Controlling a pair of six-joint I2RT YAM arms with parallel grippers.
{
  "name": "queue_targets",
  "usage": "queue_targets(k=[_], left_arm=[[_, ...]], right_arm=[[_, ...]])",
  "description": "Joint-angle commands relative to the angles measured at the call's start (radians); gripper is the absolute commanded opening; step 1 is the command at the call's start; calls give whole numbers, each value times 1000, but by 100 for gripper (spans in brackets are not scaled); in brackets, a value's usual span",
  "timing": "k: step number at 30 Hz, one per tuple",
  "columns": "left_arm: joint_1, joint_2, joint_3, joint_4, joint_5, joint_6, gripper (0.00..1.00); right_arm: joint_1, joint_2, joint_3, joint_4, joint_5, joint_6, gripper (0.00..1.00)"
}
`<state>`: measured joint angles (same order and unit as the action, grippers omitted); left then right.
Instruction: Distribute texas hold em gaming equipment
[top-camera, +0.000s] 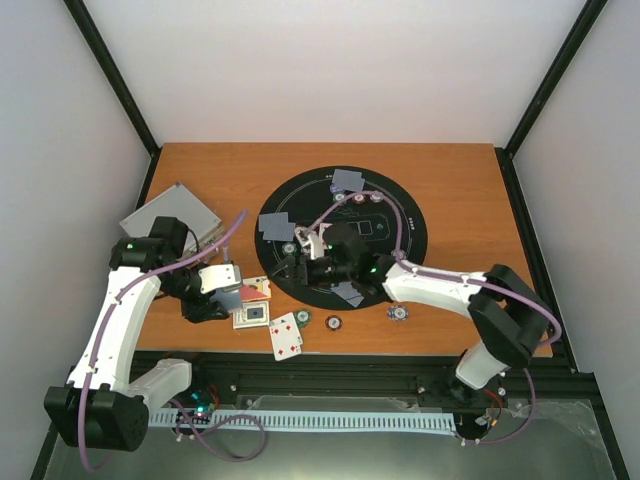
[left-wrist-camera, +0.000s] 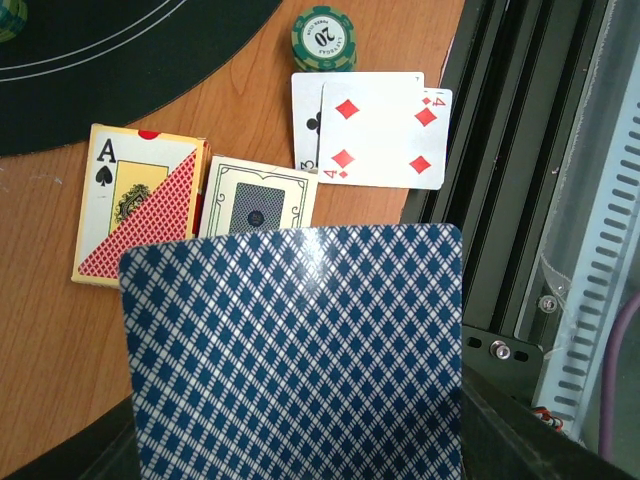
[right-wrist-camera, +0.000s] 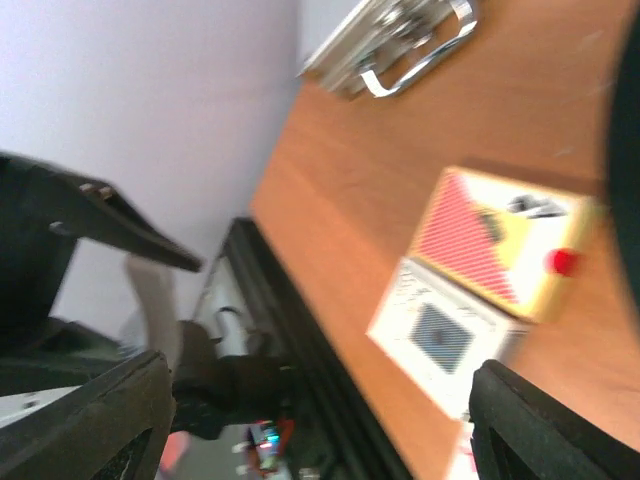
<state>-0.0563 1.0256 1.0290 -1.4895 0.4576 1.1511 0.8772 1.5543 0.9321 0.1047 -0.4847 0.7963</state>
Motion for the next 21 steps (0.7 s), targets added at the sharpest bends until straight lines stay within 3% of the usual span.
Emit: queue_targets(k=[1, 8, 21], left_arm=[[2, -12, 11, -6, 21, 12, 1], [1, -9, 13, -6, 25, 12, 1], [2, -10, 3, -4, 19, 16, 1]], right_arm=[[73, 75, -17, 356, -156, 224, 81], [172, 192, 61, 427, -183, 284, 79], [202, 346, 148, 541, -213, 370, 77]])
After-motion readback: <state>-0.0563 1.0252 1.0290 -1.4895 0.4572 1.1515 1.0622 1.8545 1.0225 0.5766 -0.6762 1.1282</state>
